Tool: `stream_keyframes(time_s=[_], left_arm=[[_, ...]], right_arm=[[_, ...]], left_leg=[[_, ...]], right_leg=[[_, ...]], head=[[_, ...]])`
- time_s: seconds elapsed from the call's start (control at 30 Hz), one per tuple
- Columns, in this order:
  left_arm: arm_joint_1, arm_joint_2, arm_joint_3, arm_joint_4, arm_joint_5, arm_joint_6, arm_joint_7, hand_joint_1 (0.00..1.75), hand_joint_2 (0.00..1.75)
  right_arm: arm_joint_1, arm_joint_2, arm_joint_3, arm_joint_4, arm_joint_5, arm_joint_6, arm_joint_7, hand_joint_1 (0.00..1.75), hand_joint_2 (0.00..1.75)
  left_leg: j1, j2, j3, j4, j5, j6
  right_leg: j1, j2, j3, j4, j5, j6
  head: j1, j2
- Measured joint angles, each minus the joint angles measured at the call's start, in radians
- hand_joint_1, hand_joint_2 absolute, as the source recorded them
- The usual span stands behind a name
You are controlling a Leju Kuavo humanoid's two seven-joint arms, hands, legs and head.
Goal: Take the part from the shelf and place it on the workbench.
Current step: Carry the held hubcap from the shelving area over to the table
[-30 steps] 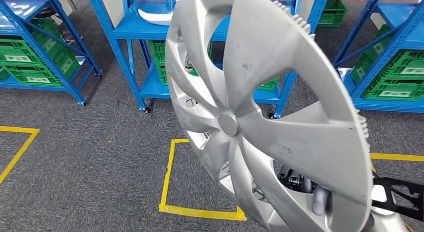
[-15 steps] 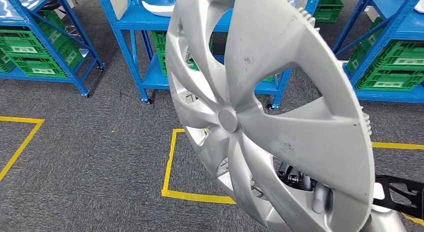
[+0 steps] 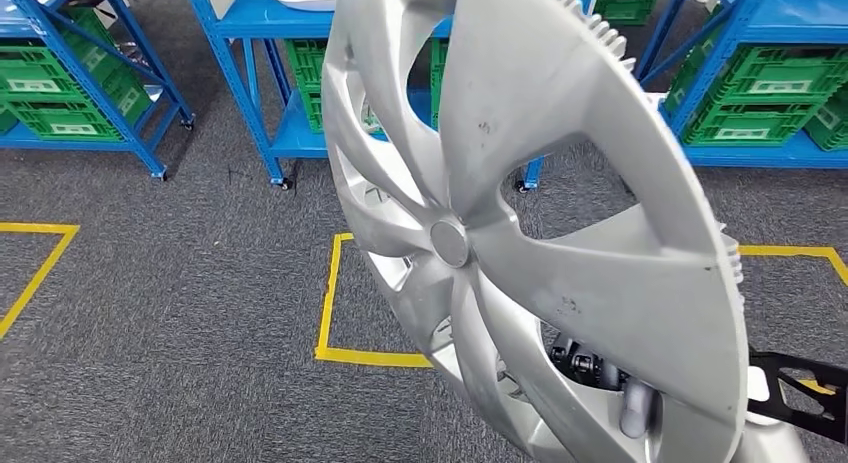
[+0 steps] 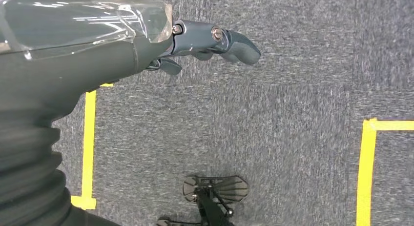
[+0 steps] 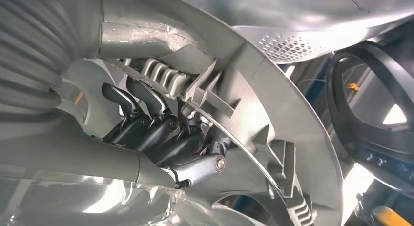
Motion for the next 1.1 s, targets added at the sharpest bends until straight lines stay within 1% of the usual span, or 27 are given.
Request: stream_keyframes(time_s=[0.03, 0.07, 0.1, 0.13, 0.17, 0.2, 0.23, 0.27, 0.3, 0.33, 0.37, 0.43, 0.5, 0.53, 0.57, 0.63, 0.67, 0.7, 0.73, 0.77, 0.8, 0.87, 0.9, 0.97, 1.0, 1.03, 1.1], left_arm=[[0.000, 0.000, 0.001, 0.000, -0.004, 0.002, -0.003, 0.00, 1.75], [0.000, 0.000, 0.002, 0.001, -0.006, 0.002, -0.005, 0.00, 1.75], [0.000, 0.000, 0.002, 0.001, -0.009, 0.003, -0.008, 0.00, 1.75], [0.000, 0.000, 0.003, 0.002, -0.012, 0.003, -0.010, 0.00, 1.75], [-0.001, -0.001, 0.004, 0.003, -0.017, 0.003, -0.013, 0.00, 1.75], [-0.002, -0.001, 0.004, 0.004, -0.022, 0.003, -0.017, 0.00, 1.75], [-0.004, -0.001, 0.004, 0.004, -0.028, 0.003, -0.020, 0.00, 1.75], [-0.006, -0.002, 0.004, 0.005, -0.034, 0.003, -0.023, 0.00, 1.75], [-0.009, -0.001, 0.005, 0.005, -0.039, 0.002, -0.027, 0.00, 1.75], [-0.010, 0.000, 0.006, 0.005, -0.043, 0.001, -0.029, 0.00, 1.75], [-0.013, 0.001, 0.007, 0.004, -0.046, 0.001, -0.032, 0.00, 1.75], [-0.015, 0.002, 0.011, 0.004, -0.049, 0.000, -0.034, 0.00, 1.75], [-0.018, 0.002, 0.017, 0.004, -0.055, -0.001, -0.037, 0.00, 1.75], [-0.020, 0.002, 0.019, 0.004, -0.059, -0.001, -0.039, 0.00, 1.75], [-0.022, 0.002, 0.021, 0.004, -0.063, -0.002, -0.041, 0.00, 1.75], [-0.025, 0.001, 0.024, 0.005, -0.070, -0.002, -0.046, 0.00, 1.75], [-0.026, 0.000, 0.026, 0.006, -0.074, -0.002, -0.048, 0.00, 1.75], [-0.028, 0.000, 0.029, 0.007, -0.079, -0.002, -0.052, 0.00, 1.75], [-0.029, -0.001, 0.033, 0.009, -0.085, -0.003, -0.055, 0.00, 1.75], [-0.031, -0.001, 0.037, 0.010, -0.090, -0.005, -0.058, 0.00, 1.75], [-0.033, -0.002, 0.041, 0.011, -0.094, -0.007, -0.061, 0.00, 1.75], [-0.038, -0.002, 0.049, 0.011, -0.104, -0.010, -0.068, 0.00, 1.75], [-0.040, -0.002, 0.053, 0.012, -0.109, -0.010, -0.073, 0.00, 1.75], [-0.042, -0.002, 0.060, 0.012, -0.118, -0.010, -0.079, 0.00, 1.75], [-0.042, -0.002, 0.064, 0.012, -0.121, -0.010, -0.080, 0.00, 1.75], [-0.042, -0.001, 0.068, 0.012, -0.123, -0.010, -0.081, 0.00, 1.75], [-0.041, -0.001, 0.074, 0.012, -0.126, -0.010, -0.083, 0.00, 1.75]], right_arm=[[-0.002, 0.004, 0.000, -0.002, -0.001, 0.000, 0.003, 1.68, 1.75], [-0.004, 0.008, 0.000, -0.003, -0.001, -0.001, 0.005, 1.68, 1.75], [-0.005, 0.010, 0.000, -0.004, -0.001, -0.001, 0.006, 1.68, 1.75], [-0.005, 0.012, 0.000, -0.004, 0.000, -0.001, 0.006, 1.68, 1.75], [-0.005, 0.014, 0.000, -0.004, 0.001, -0.001, 0.006, 1.68, 1.75], [-0.005, 0.015, 0.000, -0.004, 0.002, -0.001, 0.006, 1.68, 1.75], [-0.005, 0.016, 0.000, -0.004, 0.004, -0.002, 0.006, 1.68, 1.75], [-0.005, 0.017, -0.001, -0.006, 0.006, -0.002, 0.006, 1.68, 1.75], [-0.005, 0.017, -0.001, -0.009, 0.006, -0.003, 0.006, 1.68, 1.75], [-0.006, 0.017, -0.002, -0.012, 0.006, -0.003, 0.005, 1.68, 1.75], [-0.007, 0.018, -0.003, -0.016, 0.006, -0.004, 0.005, 1.68, 1.75], [-0.008, 0.020, -0.003, -0.020, 0.006, -0.005, 0.004, 1.68, 1.75], [-0.007, 0.020, -0.004, -0.022, 0.007, -0.006, 0.003, 1.68, 1.75], [-0.006, 0.019, -0.005, -0.023, 0.007, -0.006, 0.002, 1.68, 1.75], [-0.005, 0.019, -0.006, -0.023, 0.008, -0.006, 0.000, 1.68, 1.75], [-0.003, 0.017, -0.008, -0.023, 0.007, -0.003, -0.009, 1.68, 1.75], [0.000, 0.015, -0.008, -0.023, 0.006, -0.001, -0.017, 1.68, 1.75], [0.002, 0.013, -0.008, -0.022, 0.005, 0.003, -0.026, 1.68, 1.75], [0.005, 0.011, -0.008, -0.021, 0.004, 0.006, -0.036, 1.68, 1.75], [0.006, 0.009, -0.007, -0.021, 0.005, 0.009, -0.042, 1.68, 1.75], [0.005, 0.008, -0.007, -0.020, 0.006, 0.010, -0.044, 1.68, 1.75], [0.000, 0.010, -0.007, -0.022, 0.008, 0.008, -0.035, 1.68, 1.75], [-0.003, 0.011, -0.006, -0.024, 0.007, 0.006, -0.027, 1.68, 1.75], [-0.006, 0.014, -0.004, -0.027, 0.005, 0.000, -0.015, 1.68, 1.75], [-0.008, 0.015, -0.003, -0.028, 0.004, -0.001, -0.013, 1.68, 1.75], [-0.010, 0.017, -0.002, -0.028, 0.004, -0.002, -0.011, 1.68, 1.75], [-0.015, 0.021, 0.000, -0.029, 0.003, -0.002, -0.010, 1.68, 1.75]], left_leg=[[0.003, -0.007, -0.009, 0.027, -0.036, -0.007], [0.006, -0.014, -0.020, 0.073, -0.087, -0.014], [0.007, -0.018, -0.032, 0.135, -0.140, -0.018], [0.009, -0.019, -0.042, 0.199, -0.179, -0.021], [0.010, -0.020, -0.044, 0.250, -0.196, -0.021], [0.010, -0.020, -0.033, 0.272, -0.191, -0.020], [0.010, -0.021, -0.005, 0.258, -0.171, -0.015], [0.008, -0.024, 0.043, 0.208, -0.146, -0.008], [0.006, -0.028, 0.099, 0.136, -0.136, 0.003], [0.002, -0.033, 0.152, 0.060, -0.137, 0.012], [-0.003, -0.037, 0.191, 0.001, -0.145, 0.019], [-0.014, -0.039, 0.214, -0.049, -0.151, 0.026], [-0.015, -0.033, 0.208, -0.068, -0.124, 0.036], [-0.014, -0.030, 0.202, -0.077, -0.108, 0.043], [-0.012, -0.026, 0.193, -0.085, -0.093, 0.048], [-0.015, -0.020, 0.165, -0.084, -0.071, 0.053], [-0.016, -0.016, 0.150, -0.082, -0.061, 0.054], [-0.016, -0.012, 0.134, -0.079, -0.051, 0.053], [-0.016, -0.009, 0.118, -0.074, -0.042, 0.051], [-0.015, -0.006, 0.101, -0.067, -0.035, 0.048], [-0.014, -0.003, 0.084, -0.056, -0.029, 0.044], [-0.016, 0.001, 0.054, -0.032, -0.018, 0.034], [-0.017, 0.003, 0.044, -0.024, -0.012, 0.030], [-0.017, 0.003, 0.033, -0.019, 0.003, 0.021], [-0.015, -0.001, 0.027, -0.014, -0.003, 0.014], [-0.011, -0.007, 0.018, 0.002, -0.028, 0.006], [-0.002, -0.018, -0.006, 0.090, -0.127, -0.011]], right_leg=[[-0.002, 0.000, -0.010, 0.000, 0.010, -0.009], [-0.002, -0.001, -0.019, 0.000, 0.021, -0.015], [-0.001, 0.000, -0.029, 0.000, 0.031, -0.018], [0.001, 0.000, -0.040, 0.001, 0.042, -0.020], [0.003, 0.001, -0.053, 0.001, 0.053, -0.020], [0.005, 0.002, -0.066, 0.002, 0.064, -0.019], [0.008, 0.003, -0.080, 0.002, 0.074, -0.018], [0.010, 0.005, -0.091, 0.002, 0.084, -0.017], [0.011, 0.006, -0.100, 0.002, 0.093, -0.015], [0.012, 0.007, -0.105, 0.002, 0.101, -0.011], [0.010, 0.007, -0.109, 0.001, 0.109, -0.004], [0.003, 0.006, -0.114, -0.006, 0.128, 0.010], [0.000, 0.007, -0.123, -0.007, 0.128, 0.017], [0.001, 0.009, -0.132, 0.010, 0.107, 0.013], [0.002, 0.010, -0.146, 0.047, 0.071, 0.006], [0.003, 0.013, -0.181, 0.171, -0.012, -0.003], [0.002, 0.013, -0.191, 0.230, -0.034, 0.000], [0.002, 0.013, -0.188, 0.265, -0.037, 0.009], [0.001, 0.013, -0.169, 0.267, -0.022, 0.021], [0.001, 0.012, -0.134, 0.231, 0.001, 0.032], [0.000, 0.011, -0.084, 0.167, 0.015, 0.039], [0.003, 0.011, 0.007, 0.033, 0.008, 0.034], [0.006, 0.011, 0.029, -0.005, -0.002, 0.026], [0.007, 0.012, 0.022, -0.017, -0.001, 0.011], [0.005, 0.011, 0.014, -0.016, 0.007, 0.003], [0.003, 0.010, 0.005, -0.016, 0.017, -0.006], [0.002, 0.009, -0.017, -0.016, 0.041, -0.017]], head=[[-0.001, 0.000], [-0.002, 0.000], [-0.003, 0.000], [-0.003, 0.000], [-0.003, 0.000], [-0.004, 0.000], [-0.004, 0.000], [-0.004, 0.000], [-0.003, 0.000], [-0.003, 0.000], [-0.003, 0.000], [-0.003, 0.000], [-0.003, 0.000], [-0.001, 0.000], [0.002, 0.000], [0.006, 0.000], [0.006, 0.000], [0.006, 0.000], [0.007, 0.000], [0.007, 0.000], [0.007, 0.000], [0.007, 0.000], [0.007, 0.000], [0.006, 0.000], [0.006, 0.000], [0.005, 0.000], [0.002, 0.000]])
